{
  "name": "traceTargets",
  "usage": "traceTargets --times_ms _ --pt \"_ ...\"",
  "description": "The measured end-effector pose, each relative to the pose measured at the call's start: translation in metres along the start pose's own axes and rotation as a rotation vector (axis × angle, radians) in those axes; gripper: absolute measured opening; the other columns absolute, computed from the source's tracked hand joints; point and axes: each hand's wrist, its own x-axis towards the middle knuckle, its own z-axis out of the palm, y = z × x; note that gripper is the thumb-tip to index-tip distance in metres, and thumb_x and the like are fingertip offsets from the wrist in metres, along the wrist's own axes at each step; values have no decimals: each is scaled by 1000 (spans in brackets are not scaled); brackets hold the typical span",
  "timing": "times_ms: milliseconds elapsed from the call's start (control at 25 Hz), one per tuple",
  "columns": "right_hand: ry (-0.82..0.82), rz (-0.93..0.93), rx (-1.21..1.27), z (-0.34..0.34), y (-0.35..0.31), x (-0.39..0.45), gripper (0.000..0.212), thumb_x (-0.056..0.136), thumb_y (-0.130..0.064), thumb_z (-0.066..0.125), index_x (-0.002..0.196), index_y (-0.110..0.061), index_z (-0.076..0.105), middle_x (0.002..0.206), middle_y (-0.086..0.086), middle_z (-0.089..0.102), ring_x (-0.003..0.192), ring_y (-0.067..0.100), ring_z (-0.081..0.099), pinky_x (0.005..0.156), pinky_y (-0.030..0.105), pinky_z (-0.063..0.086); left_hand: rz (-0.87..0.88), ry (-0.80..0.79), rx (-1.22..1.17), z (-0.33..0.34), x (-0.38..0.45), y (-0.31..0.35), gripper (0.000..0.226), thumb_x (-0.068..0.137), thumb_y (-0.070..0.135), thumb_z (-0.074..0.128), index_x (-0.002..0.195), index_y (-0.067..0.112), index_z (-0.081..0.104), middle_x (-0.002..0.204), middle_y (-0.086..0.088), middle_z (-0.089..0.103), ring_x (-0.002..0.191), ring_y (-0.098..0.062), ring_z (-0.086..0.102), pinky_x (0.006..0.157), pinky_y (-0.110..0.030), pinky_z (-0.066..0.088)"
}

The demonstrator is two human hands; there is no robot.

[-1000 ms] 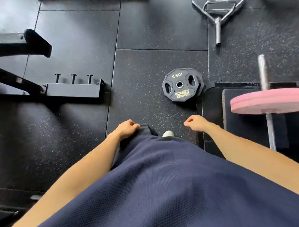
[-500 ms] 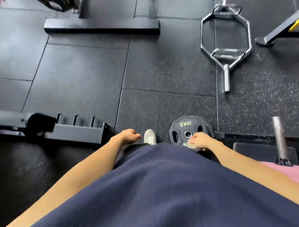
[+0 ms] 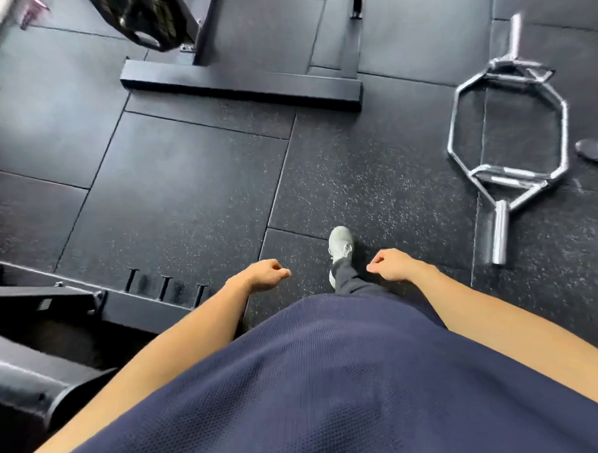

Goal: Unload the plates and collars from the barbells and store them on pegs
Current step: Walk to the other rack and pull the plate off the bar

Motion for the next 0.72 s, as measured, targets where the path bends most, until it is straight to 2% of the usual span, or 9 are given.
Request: traceTargets --times_ms 80,160,320,480,600,720 --pt "-35 -42 -93 -46 -40 39 35 92 -29 57 114 -3 65 102 14 68 83 21 54 72 29 39 -72 26 -69 -43 18 1 44 96 47 47 124 15 59 135 -7 58 122 -25 53 99 -32 41" --pt "-56 -75 -134 -87 -82 72 31 91 -27 58 112 -6 65 105 10 68 85 21 57 70 30 42 -140 66 -161 -80 27 0 44 96 48 48 122 15 60 134 -7 59 121 -25 54 97 -31 41" --pt "-141 -218 -413 -153 -178 134 30 91 -31 60 114 -11 65 124 8 64 111 25 58 89 31 43 -265 226 -455 -133 42 -13 37 94 42 51 116 14 63 123 -5 64 113 -23 58 92 -29 42" --pt "-217 -326 -612 -185 -307 208 32 93 -31 58 117 -10 63 126 8 62 114 24 57 89 29 42 -371 243 -693 -186 67 -51 34 90 48 54 112 24 63 126 -1 63 113 -21 57 100 -33 43" --pt "-239 -364 -690 -189 -396 263 30 93 -32 58 114 -12 64 124 8 63 111 23 58 88 29 42 -382 185 -723 -240 101 -90 39 93 49 50 120 23 63 135 0 57 121 -21 53 102 -31 39" --pt "-204 -411 -724 -203 -485 298 27 92 -30 59 110 -13 66 121 7 65 103 22 58 87 28 43 -379 207 -750 -313 124 -130 40 96 45 48 123 19 61 136 -2 55 124 -22 51 101 -31 37"
